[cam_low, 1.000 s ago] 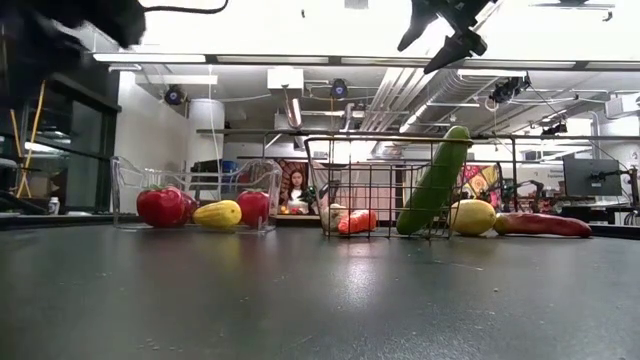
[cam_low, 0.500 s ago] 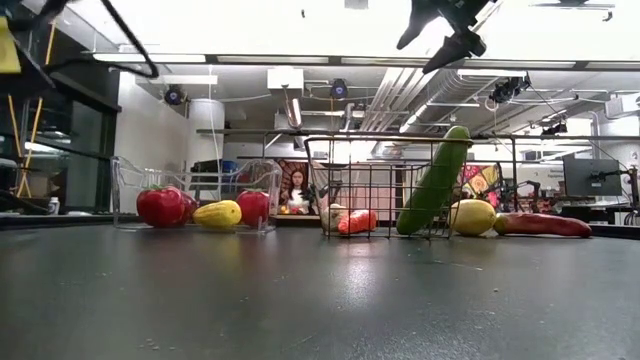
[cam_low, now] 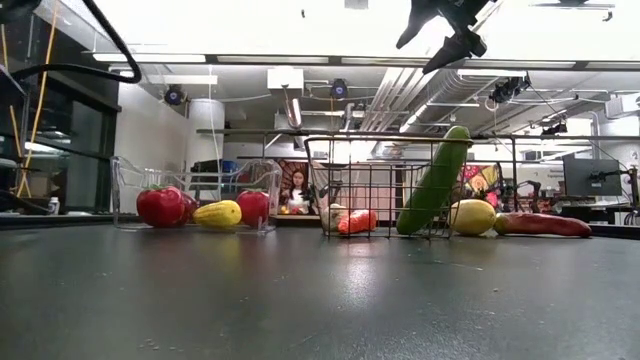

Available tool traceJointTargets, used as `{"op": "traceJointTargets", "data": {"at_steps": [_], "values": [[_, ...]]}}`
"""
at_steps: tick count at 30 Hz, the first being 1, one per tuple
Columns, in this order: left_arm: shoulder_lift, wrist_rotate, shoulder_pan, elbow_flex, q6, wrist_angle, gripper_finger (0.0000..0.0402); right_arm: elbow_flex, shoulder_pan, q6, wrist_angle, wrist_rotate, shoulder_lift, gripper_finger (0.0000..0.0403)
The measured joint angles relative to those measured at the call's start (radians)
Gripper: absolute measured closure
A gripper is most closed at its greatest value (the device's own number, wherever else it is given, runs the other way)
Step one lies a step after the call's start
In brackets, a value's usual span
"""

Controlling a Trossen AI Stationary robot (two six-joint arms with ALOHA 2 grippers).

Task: Sort produce into baskets
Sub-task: Put the onion into the gold wire basket

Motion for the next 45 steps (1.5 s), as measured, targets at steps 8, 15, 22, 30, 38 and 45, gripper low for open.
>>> {"op": "traceJointTargets", "data": {"at_steps": [8, 15, 22, 30, 38, 45], "values": [[0.094, -0.048, -0.009, 0.0, 0.01, 0.0, 0.0004, 0.0, 0.0, -0.01, 0.0, 0.0, 0.0, 0.0036], [0.163, -0.027, -0.01, 0.0, 0.065, -0.013, 0.0004, 0.0, 0.0, -0.005, 0.0, 0.0, 0.0, 0.0036], [0.164, 0.0, -0.018, 0.0, 0.088, -0.006, 0.0004, 0.0, 0.0, -0.006, 0.0, 0.001, 0.0, 0.0036], [0.163, 0.07, -0.039, -0.087, 0.075, 0.049, 0.0004, 0.0, 0.0, -0.01, 0.0, 0.001, 0.0, 0.0036], [0.163, 0.069, -0.039, -0.152, 0.065, 0.078, 0.0005, 0.0, 0.0, 0.012, -0.001, 0.001, 0.0, 0.0036], [0.163, 0.005, -0.04, -0.144, 0.056, 0.143, 0.0005, 0.0, 0.0, 0.017, -0.008, -0.005, 0.0, 0.0036]]}}
